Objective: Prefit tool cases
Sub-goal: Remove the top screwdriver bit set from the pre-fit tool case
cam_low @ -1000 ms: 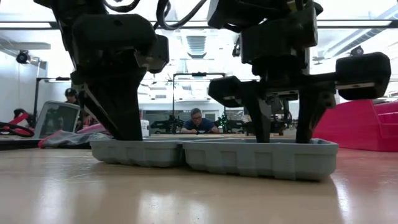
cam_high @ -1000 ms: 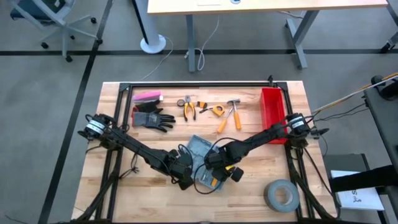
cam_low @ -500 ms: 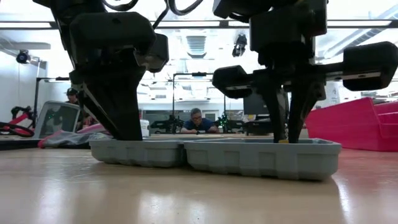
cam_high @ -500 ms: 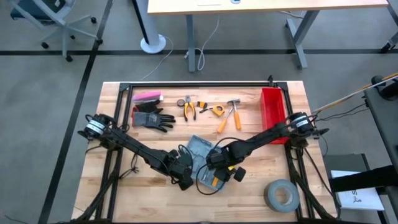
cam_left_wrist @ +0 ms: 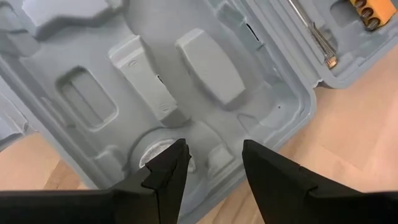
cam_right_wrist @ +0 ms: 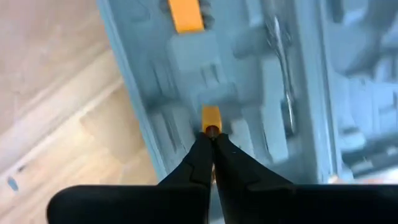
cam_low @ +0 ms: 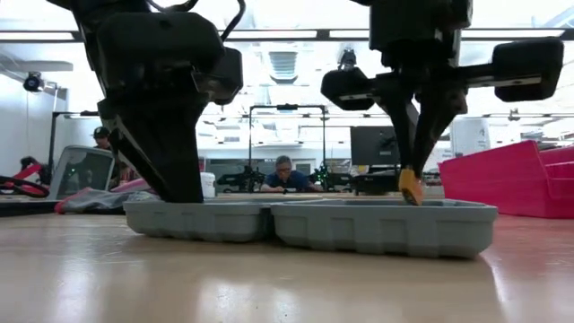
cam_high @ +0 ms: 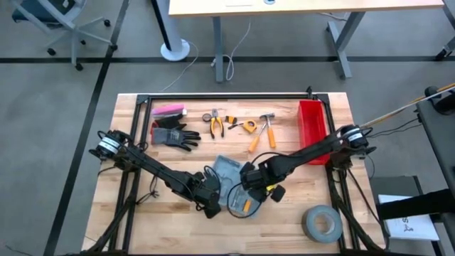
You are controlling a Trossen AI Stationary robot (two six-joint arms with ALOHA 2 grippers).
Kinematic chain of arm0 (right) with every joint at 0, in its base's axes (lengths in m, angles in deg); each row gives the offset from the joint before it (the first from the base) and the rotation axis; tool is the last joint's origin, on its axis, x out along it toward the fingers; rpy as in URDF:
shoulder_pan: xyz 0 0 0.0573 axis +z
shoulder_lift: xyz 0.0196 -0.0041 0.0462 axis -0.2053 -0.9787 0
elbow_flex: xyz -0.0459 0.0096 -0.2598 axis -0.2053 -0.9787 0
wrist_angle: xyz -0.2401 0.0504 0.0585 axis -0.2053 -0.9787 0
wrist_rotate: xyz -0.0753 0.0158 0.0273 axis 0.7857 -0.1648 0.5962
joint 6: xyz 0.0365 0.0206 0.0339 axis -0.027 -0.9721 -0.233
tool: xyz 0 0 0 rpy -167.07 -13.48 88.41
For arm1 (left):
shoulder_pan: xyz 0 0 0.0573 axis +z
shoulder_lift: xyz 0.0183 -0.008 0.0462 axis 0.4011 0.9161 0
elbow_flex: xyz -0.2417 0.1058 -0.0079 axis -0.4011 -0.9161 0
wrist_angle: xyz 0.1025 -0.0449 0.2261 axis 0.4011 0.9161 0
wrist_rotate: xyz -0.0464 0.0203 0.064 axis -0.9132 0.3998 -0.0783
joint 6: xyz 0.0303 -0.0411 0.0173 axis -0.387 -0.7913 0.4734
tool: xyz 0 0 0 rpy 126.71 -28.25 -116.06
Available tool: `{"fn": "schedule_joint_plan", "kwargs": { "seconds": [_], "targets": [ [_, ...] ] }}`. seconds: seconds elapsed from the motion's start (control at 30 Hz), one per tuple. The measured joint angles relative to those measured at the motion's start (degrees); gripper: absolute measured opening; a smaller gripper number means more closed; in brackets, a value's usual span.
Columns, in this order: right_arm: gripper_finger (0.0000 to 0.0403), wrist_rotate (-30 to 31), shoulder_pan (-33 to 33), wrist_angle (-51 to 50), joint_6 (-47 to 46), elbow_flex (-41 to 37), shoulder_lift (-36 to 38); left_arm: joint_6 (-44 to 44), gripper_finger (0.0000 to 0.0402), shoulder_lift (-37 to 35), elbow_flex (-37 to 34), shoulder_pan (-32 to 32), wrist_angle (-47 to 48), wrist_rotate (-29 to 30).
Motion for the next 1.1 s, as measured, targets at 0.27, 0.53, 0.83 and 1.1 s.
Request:
{"fn": "schedule_joint_plan", "kwargs": {
  "seconds": [0.27, 0.53, 0.83, 1.1],
  "targets": [
    [0.0001, 3.45, -3.41, -2.71, -2.01, 0.05, 1.49, -2.70, 0.0165, -0.02, 0.00, -0.51, -1.70, -2.17],
    [0.0000, -0.60, -4.69, -1.65, -3.81, 0.69, 2.07, -3.82, 0.0165, -0.02, -0.02, -1.28, -2.35, -2.28],
    [0.0057, -5.62, -3.84, 1.46, -7.07, 1.36, 1.98, -3.65, 0.0165, -0.02, -0.02, -1.26, -2.35, -1.94],
    [0.0134, -5.78, -3.94, 3.23, -7.21, 0.15, 1.93, -3.65, 0.0165, -0.02, -0.02, -1.19, -2.35, -1.88]
  ]
}}
